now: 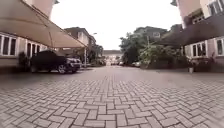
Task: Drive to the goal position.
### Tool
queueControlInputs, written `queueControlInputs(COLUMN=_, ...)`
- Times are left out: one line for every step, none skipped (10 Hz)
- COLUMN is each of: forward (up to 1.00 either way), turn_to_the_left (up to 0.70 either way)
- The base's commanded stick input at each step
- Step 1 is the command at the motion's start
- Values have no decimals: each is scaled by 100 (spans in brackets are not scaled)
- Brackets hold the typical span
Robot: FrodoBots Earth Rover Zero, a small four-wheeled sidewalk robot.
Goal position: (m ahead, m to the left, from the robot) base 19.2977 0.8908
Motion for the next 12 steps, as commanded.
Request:
queueControlInputs(forward=70, turn_to_the_left=0)
queueControlInputs(forward=70, turn_to_the_left=0)
queueControlInputs(forward=70, turn_to_the_left=0)
queueControlInputs(forward=70, turn_to_the_left=0)
queueControlInputs(forward=70, turn_to_the_left=0)
queueControlInputs(forward=70, turn_to_the_left=0)
queueControlInputs(forward=70, turn_to_the_left=0)
queueControlInputs(forward=70, turn_to_the_left=0)
queueControlInputs(forward=70, turn_to_the_left=0)
queueControlInputs(forward=70, turn_to_the_left=0)
queueControlInputs(forward=70, turn_to_the_left=0)
queueControlInputs(forward=70, turn_to_the_left=0)
